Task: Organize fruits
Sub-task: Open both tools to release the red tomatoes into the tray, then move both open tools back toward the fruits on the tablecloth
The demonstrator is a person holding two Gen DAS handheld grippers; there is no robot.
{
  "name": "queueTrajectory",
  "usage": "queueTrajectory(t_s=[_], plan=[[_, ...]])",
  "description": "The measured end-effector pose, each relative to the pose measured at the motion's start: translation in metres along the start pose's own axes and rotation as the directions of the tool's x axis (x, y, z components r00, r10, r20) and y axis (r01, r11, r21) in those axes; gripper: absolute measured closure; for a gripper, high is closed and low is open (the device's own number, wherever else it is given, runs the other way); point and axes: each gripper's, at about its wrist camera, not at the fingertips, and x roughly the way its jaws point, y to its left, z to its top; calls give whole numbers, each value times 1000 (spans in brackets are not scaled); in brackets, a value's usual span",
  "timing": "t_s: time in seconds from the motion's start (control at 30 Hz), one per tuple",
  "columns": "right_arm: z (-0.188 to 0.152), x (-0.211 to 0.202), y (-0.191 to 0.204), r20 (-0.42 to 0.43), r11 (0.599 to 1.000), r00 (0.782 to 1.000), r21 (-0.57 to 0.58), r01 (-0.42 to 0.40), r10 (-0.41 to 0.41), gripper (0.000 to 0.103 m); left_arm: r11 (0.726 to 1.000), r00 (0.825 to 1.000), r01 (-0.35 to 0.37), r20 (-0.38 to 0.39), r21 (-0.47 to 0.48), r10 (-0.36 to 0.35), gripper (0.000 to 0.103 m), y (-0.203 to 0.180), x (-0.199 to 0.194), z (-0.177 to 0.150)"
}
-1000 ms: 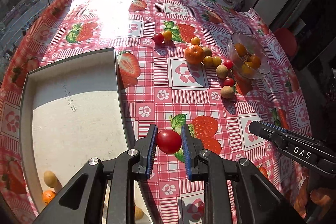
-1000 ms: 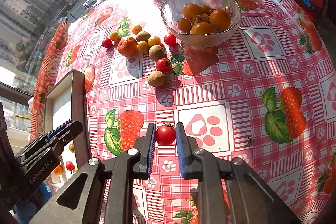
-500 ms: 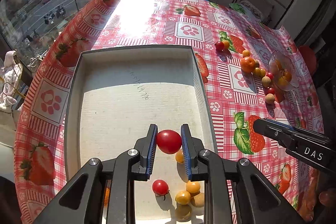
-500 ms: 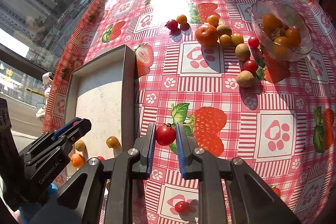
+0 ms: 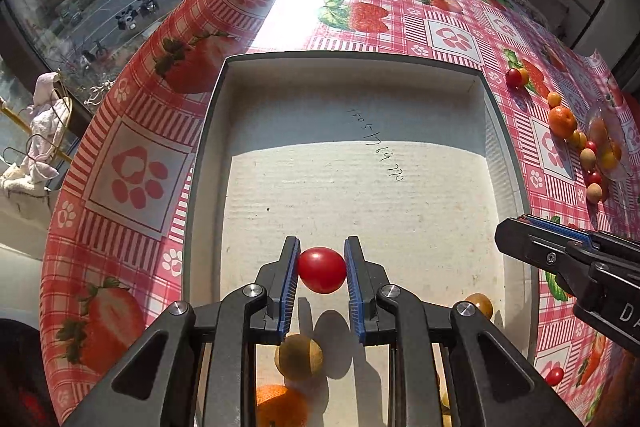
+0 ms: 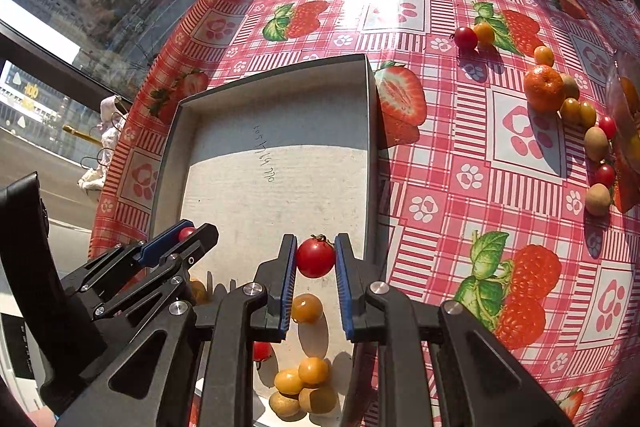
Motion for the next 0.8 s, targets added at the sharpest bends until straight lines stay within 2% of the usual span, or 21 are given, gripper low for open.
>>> queueTrajectory(t_s=[0.5, 0.57, 0.6, 0.63, 0.73, 0.8], plan=[[5, 35, 9, -66, 997, 996, -37, 62, -64, 82, 999, 999, -26, -22, 43, 27, 77, -4, 11, -3], [8, 39, 11, -72, 998, 996, -33, 57, -59, 82, 998, 999, -41, -22, 44, 42, 50, -3, 11, -3], [9, 40, 11, -73, 998, 996, -33, 58, -60, 81, 998, 999, -48, -10, 39, 49, 29, -2, 10, -3], [9, 40, 12, -74, 998, 996, -31, 54, -57, 80, 998, 998, -58, 11, 39, 58, 28, -2, 7, -4], [10, 40, 12, -71, 1000, 997, -24, 19, -20, 64, 997, 998, -60, 3, 54, 60, 28, -2, 6, -5], [10, 39, 15, -75, 1000, 997, -25, -18, 16, 44, 996, 998, -66, 0, 60, 66, 28, -3, 6, -5]])
